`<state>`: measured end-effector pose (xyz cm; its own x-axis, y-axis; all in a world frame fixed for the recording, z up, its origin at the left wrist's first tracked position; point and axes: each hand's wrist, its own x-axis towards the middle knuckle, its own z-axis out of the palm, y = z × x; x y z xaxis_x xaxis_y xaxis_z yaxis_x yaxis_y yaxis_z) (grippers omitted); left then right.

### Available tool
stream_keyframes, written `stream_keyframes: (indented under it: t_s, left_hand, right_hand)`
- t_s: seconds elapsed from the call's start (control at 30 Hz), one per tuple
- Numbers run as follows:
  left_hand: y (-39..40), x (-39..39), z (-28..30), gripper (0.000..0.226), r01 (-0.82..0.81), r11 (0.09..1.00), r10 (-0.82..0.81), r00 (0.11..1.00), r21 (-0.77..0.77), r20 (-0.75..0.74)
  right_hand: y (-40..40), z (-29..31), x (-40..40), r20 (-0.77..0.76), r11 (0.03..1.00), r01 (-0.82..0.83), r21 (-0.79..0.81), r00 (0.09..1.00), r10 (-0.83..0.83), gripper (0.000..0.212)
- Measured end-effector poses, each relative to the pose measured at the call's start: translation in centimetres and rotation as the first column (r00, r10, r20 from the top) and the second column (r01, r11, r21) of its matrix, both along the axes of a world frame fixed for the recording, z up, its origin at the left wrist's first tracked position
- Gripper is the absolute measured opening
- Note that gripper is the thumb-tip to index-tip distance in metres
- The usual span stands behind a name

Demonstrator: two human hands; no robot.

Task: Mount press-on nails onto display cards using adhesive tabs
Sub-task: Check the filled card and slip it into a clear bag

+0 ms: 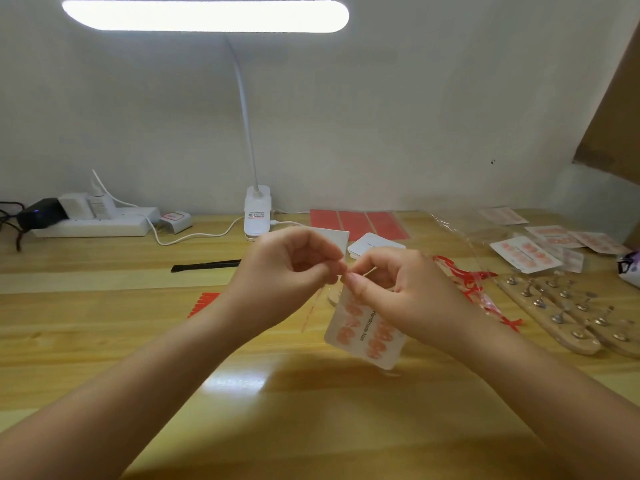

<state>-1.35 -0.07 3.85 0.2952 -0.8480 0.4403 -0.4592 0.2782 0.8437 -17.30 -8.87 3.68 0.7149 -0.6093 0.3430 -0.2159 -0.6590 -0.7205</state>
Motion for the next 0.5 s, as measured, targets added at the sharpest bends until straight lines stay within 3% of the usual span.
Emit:
stream_keyframes:
  t_s: [0.1,0.23,0.33,0.5]
  left_hand:
    - [0.09,0.27,0.20,0.017,-0.003,0.999,0.006,0.997,0.038,-0.078]
    - [0.27,0.23,0.25,0.023,-0.029,0.997,0.034,0.997,0.076,-0.070]
    - [0.31,0.28,0.31,0.025,-0.050,0.996,0.053,0.998,0.076,-0.030]
    - [0.31,0.16,0.21,0.026,-0.085,0.994,0.081,0.995,0.069,0.056]
  right_hand:
    - [-0.07,-0.06,0.01,-0.004,1.000,0.028,0.005,1.000,-0.028,0.013]
    - [-0.14,-0.27,0.02,-0.032,0.999,0.034,-0.001,0.999,-0.034,0.010]
    - [-0.24,-0.45,-0.07,-0.054,1.000,0.017,0.008,0.998,-0.016,0.004]
    - [-0.47,-0.43,-0.13,-0.066,0.998,-0.044,0.053,0.997,0.047,0.016]
